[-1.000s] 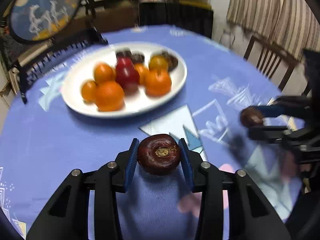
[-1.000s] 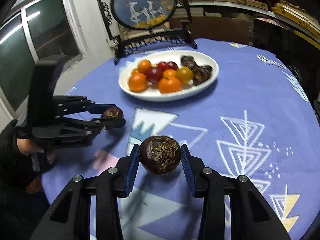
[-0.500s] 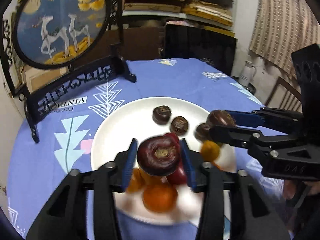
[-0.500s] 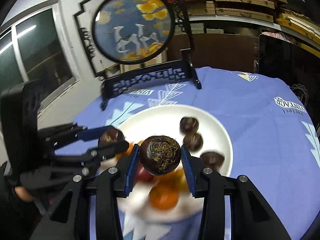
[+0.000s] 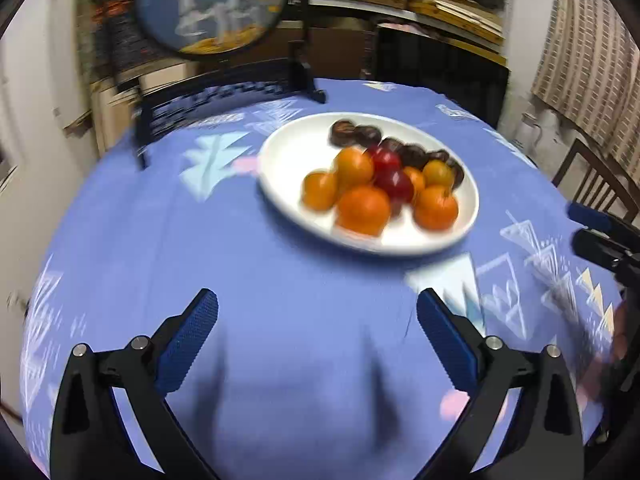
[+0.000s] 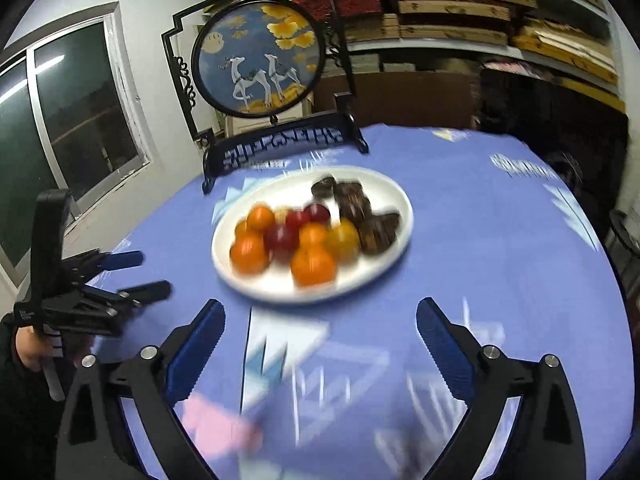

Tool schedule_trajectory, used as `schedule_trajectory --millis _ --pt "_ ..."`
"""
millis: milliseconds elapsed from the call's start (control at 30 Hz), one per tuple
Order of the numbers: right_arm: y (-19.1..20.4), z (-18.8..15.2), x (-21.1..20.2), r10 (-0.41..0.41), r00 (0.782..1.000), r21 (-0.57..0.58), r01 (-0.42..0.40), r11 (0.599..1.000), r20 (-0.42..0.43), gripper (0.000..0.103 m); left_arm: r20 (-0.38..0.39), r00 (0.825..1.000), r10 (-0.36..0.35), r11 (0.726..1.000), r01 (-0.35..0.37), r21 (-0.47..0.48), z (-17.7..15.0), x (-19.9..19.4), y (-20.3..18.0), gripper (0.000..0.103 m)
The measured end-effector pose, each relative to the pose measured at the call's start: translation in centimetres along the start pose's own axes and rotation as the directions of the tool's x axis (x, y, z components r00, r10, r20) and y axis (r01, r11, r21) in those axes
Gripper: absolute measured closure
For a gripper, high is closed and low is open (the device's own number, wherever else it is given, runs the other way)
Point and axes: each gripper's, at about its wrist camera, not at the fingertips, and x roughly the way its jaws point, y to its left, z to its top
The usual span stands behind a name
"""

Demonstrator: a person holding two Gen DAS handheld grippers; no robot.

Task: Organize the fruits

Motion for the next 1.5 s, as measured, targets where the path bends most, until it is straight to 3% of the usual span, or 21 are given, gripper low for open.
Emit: schedule_trajectory --millis 167,367,800,1100,1200,1333,1500 --pt "-1.3 -3.2 -3.9 -0.034 0.999 0.057 0.033 0.998 0.008 0.004 0.049 0.998 0.045 0.998 -0.043 -0.047 -3.3 -4.3 1.1 0.005" --pt "-1.8 -4.2 -5.7 -0.071 0.997 0.075 0.069 0.995 0.029 0.004 0.103 0.992 0.07 0.995 -0.062 -0.081 -4.0 -6.9 0.9 0.005" --pt "-1.4 -5.0 -7.1 -0.086 0.996 0.064 0.083 0.994 0.037 0.004 0.147 0.98 0.137 0.989 -0.127 -0.077 -3.8 -9.2 0.0 0.005" --pt "-1.5 -5.0 -7.6 -0.087 0.995 0.073 0.084 0.994 0.048 0.004 0.139 0.982 0.126 0.99 -0.116 -0.079 -3.4 -9.2 -0.2 0.005" --pt "-1.6 -5.1 -7.8 -0.087 0.995 0.076 0.083 0.994 0.05 0.004 0.104 0.982 0.16 0.986 -0.154 -0.067 -3.4 -8.8 -0.5 0.005" --pt "-1.6 -5.3 -7.7 -0.085 0.995 0.079 0.082 0.994 0.044 0.004 0.147 0.971 0.191 0.981 -0.186 -0.05 -3.4 -9.5 -0.8 0.005" --pt "-1.5 -5.6 -7.6 -0.084 0.996 0.083 0.081 0.993 0.036 0.004 0.2 0.971 0.13 0.991 -0.124 -0.043 -3.2 -10.4 -0.8 0.005"
